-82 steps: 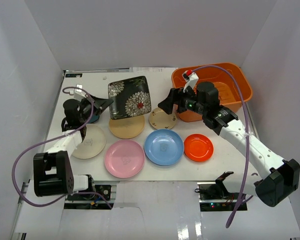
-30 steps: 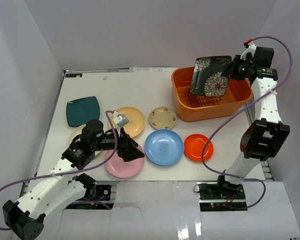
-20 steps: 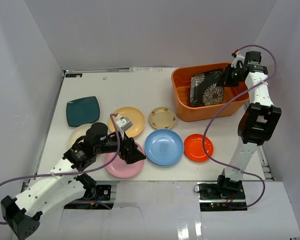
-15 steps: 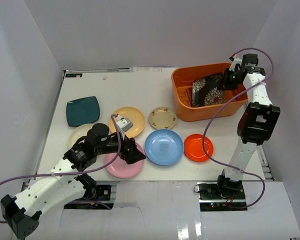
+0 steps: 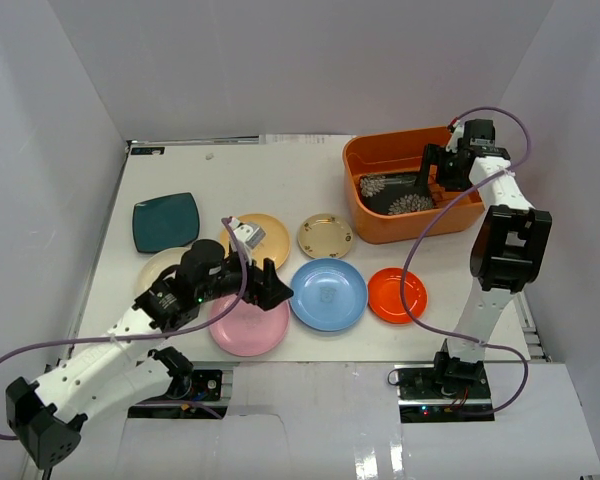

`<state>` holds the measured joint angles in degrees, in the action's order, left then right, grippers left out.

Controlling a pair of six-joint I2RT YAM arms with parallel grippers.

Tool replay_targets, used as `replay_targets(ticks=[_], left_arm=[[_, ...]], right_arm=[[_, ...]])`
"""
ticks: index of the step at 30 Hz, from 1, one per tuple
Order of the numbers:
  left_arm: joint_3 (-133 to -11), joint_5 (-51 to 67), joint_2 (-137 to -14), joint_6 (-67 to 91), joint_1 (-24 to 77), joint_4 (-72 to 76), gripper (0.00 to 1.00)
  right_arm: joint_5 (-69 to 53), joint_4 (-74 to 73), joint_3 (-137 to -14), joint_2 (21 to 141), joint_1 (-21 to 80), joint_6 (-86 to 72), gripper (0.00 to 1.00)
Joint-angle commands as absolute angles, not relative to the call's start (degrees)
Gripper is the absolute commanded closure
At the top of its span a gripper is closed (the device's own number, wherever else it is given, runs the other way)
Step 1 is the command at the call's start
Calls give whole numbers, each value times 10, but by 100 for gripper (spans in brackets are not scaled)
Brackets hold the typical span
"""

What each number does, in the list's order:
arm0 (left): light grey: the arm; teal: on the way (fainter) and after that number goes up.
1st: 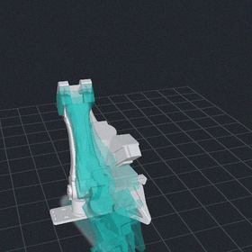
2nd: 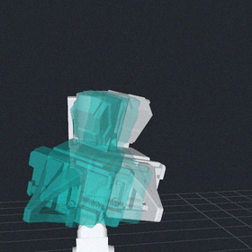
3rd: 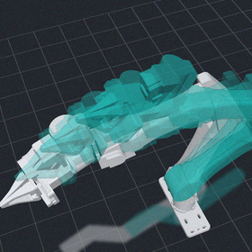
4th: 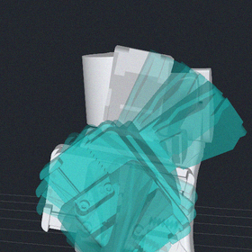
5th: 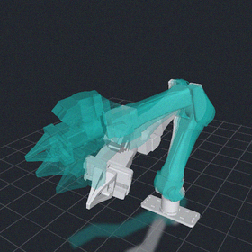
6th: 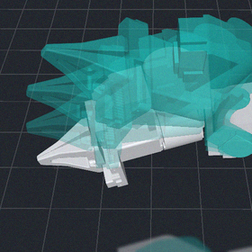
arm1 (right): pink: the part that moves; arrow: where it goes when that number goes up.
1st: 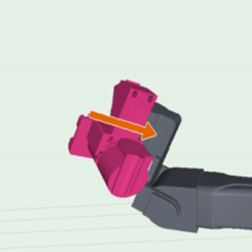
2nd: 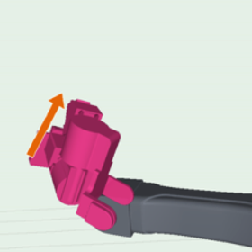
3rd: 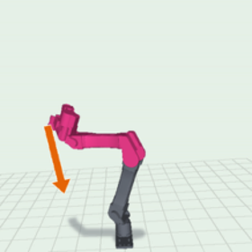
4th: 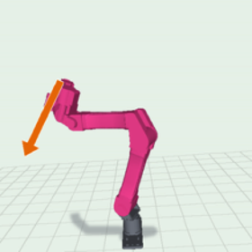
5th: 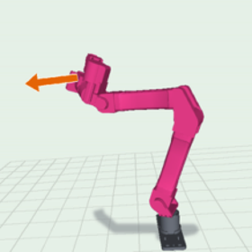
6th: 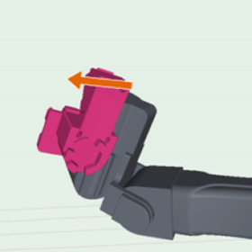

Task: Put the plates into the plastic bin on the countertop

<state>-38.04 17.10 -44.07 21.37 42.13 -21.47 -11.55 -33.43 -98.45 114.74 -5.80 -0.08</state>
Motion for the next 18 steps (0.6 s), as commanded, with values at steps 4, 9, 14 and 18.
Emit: replay_targets(ticks=[4, 9, 14, 18], left_arm=[[-452, 88, -525, 254, 423, -167, 2], [-520, 12, -611, 267, 407, -149, 2], [-558, 37, -672, 313, 262, -145, 4], [-566, 30, -701, 325, 122, -166, 4]], right_arm=[[-62, -206, -915, 1024, -32, -81, 7], [-57, -115, -808, 903, 19, -131, 10], [-109, -33, -695, 742, 81, -168, 10], [-139, 43, -558, 605, 162, -207, 10]])
